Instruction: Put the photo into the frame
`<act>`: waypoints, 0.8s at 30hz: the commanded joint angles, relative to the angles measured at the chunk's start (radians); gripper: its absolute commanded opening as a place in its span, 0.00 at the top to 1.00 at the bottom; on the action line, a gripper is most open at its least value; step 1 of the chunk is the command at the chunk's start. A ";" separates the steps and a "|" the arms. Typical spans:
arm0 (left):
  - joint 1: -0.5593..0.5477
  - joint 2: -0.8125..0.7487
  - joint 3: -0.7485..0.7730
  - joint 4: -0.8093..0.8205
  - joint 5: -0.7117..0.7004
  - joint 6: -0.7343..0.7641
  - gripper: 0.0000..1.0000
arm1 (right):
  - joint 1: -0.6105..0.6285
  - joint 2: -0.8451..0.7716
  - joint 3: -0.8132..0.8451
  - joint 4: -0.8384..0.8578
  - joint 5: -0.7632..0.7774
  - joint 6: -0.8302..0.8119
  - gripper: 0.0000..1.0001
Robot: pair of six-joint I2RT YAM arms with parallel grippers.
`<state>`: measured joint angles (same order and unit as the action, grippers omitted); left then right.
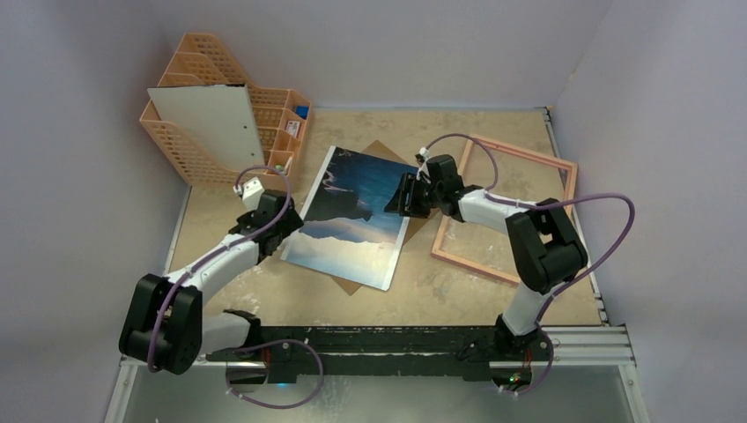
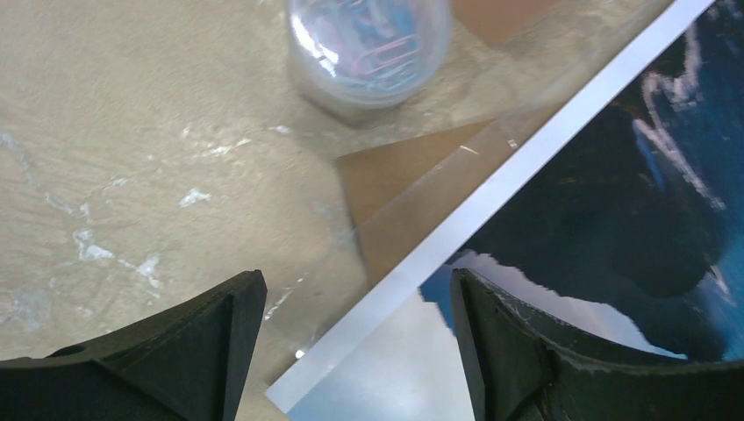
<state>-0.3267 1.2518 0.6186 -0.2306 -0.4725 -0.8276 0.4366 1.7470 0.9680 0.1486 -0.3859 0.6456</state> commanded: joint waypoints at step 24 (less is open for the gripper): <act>0.310 0.008 -0.269 0.337 0.619 0.018 0.24 | 0.056 0.078 0.160 -0.283 0.291 -0.112 0.42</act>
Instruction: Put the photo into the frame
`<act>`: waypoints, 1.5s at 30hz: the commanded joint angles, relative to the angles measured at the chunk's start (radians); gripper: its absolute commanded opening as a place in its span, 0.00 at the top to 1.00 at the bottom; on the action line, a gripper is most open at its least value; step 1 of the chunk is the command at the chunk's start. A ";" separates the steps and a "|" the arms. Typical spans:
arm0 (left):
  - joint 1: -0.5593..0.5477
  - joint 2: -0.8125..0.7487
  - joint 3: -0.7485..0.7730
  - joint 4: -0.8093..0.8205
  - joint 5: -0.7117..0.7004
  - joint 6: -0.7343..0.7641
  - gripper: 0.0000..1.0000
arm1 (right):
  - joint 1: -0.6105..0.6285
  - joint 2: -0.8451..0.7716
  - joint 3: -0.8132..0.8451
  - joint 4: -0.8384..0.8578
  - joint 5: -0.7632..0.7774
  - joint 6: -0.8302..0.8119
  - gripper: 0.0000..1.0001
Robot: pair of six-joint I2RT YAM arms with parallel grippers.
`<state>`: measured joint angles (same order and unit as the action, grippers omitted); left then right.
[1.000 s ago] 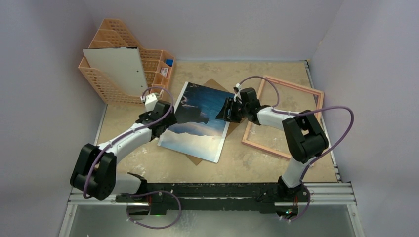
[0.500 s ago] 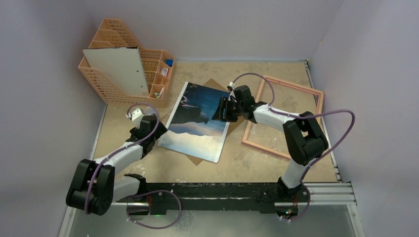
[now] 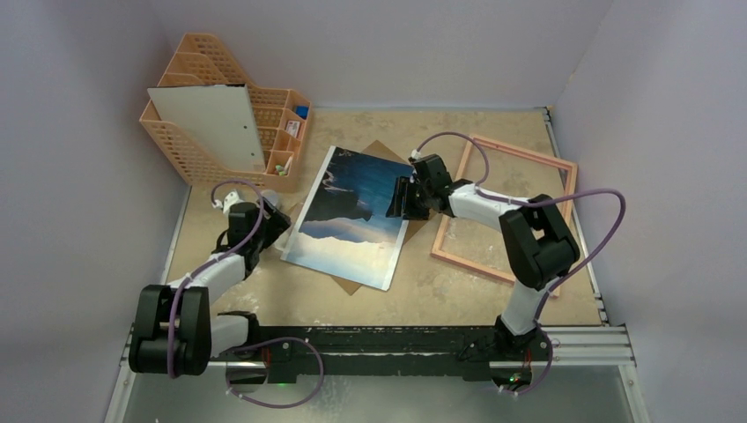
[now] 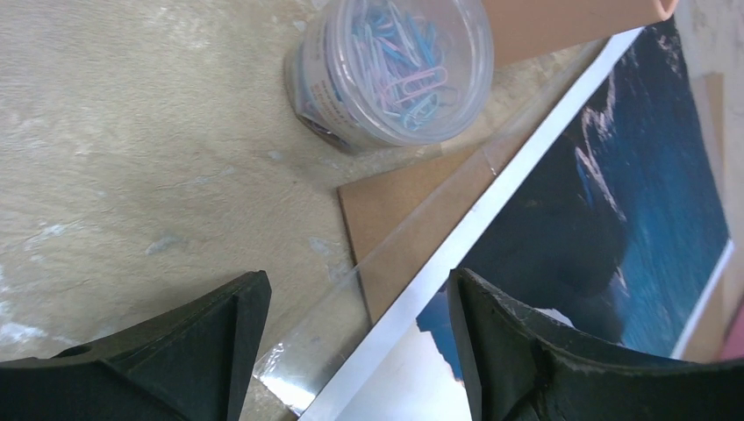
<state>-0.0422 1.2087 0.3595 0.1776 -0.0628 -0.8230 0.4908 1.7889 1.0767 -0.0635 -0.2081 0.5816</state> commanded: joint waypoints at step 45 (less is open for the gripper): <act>-0.121 0.151 -0.004 -0.399 0.197 -0.074 0.21 | -0.040 0.284 0.239 -0.115 0.288 -0.124 0.41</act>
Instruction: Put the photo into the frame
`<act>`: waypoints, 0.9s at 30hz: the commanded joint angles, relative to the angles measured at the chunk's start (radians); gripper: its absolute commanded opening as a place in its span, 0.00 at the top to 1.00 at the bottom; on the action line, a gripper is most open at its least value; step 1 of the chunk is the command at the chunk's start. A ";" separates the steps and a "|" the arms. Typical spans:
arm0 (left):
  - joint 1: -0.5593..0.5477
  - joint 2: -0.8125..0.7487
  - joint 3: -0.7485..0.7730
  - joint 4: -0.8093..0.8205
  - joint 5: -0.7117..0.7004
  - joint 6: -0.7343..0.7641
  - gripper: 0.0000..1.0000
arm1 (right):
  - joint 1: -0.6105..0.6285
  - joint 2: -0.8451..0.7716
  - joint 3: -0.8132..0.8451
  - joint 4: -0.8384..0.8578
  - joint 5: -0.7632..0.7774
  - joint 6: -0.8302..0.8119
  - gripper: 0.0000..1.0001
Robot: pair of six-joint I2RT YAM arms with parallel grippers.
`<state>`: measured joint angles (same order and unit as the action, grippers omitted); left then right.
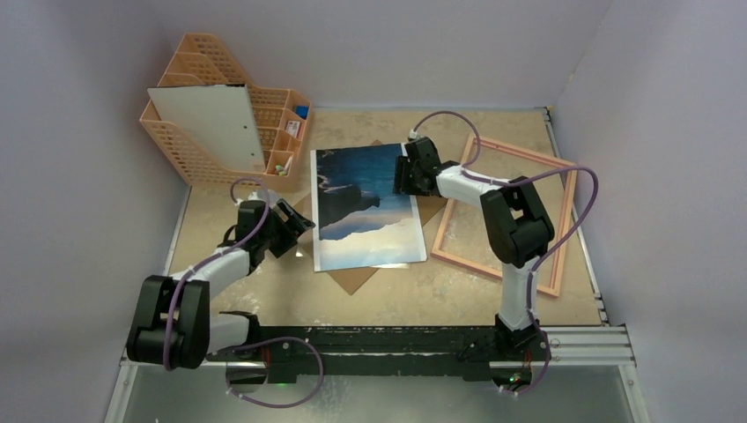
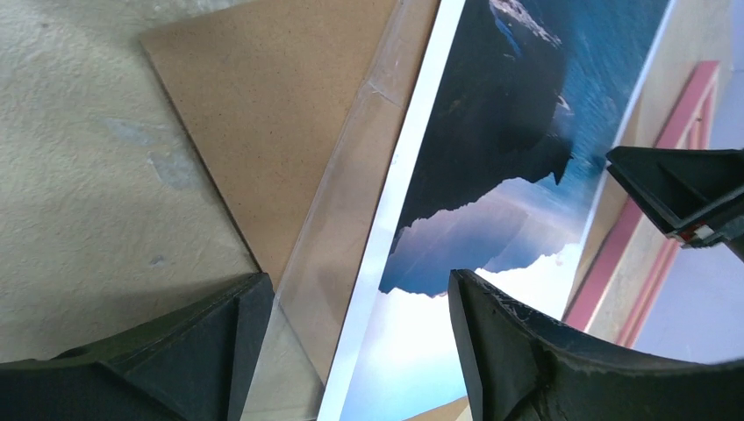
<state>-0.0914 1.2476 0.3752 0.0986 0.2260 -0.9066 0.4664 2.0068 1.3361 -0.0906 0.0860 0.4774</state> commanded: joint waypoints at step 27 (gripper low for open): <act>-0.119 -0.013 0.023 -0.518 -0.159 -0.074 0.26 | -0.035 0.019 0.075 0.081 0.125 -0.081 0.63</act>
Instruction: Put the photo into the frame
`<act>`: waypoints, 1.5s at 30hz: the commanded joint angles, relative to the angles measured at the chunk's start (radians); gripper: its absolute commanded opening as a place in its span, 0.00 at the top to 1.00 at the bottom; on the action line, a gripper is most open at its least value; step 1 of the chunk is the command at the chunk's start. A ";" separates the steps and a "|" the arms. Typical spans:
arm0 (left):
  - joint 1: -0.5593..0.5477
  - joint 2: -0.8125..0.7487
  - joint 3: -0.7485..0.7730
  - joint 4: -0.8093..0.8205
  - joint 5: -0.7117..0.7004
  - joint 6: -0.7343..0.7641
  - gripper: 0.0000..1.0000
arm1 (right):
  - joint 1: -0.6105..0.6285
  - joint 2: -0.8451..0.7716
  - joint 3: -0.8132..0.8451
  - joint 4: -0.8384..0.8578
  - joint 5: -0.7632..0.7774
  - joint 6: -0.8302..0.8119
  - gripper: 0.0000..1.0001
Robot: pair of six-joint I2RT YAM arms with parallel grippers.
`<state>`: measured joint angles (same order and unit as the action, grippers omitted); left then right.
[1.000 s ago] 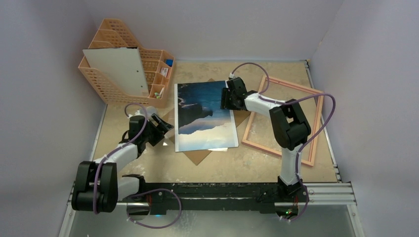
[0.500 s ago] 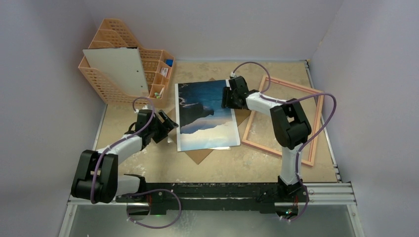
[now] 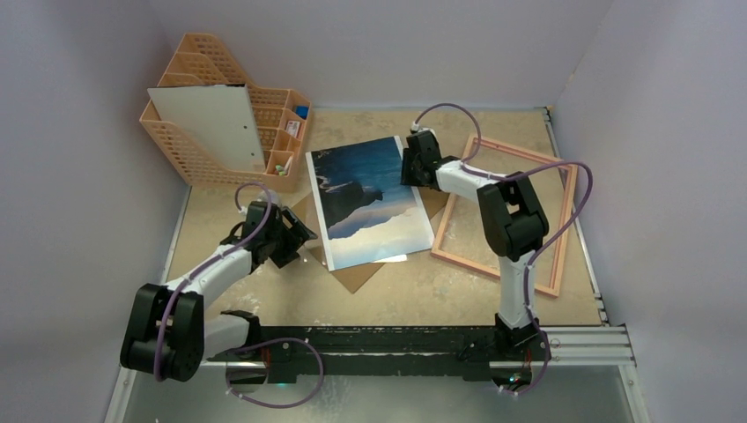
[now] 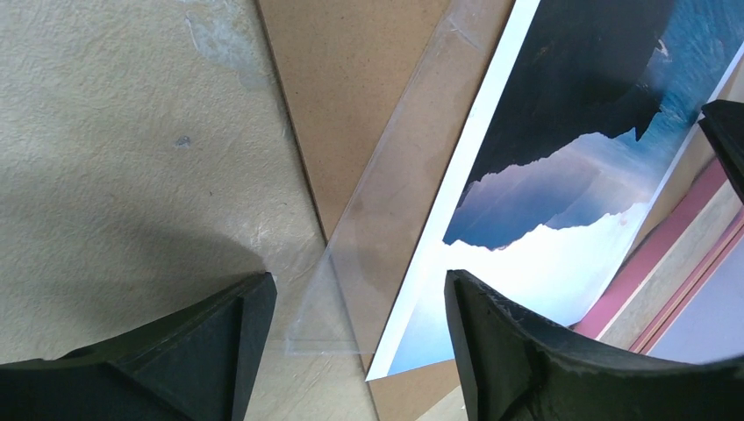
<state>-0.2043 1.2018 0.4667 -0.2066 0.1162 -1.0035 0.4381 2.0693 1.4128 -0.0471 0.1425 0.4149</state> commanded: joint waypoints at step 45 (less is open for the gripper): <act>-0.029 0.215 -0.103 -0.107 0.240 0.072 0.29 | 0.049 0.014 -0.131 -0.177 -0.132 -0.065 0.47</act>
<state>-0.2066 1.3544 0.4953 -0.1802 0.4026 -0.9771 0.4980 1.9930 1.3254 -0.1387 -0.0505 0.3843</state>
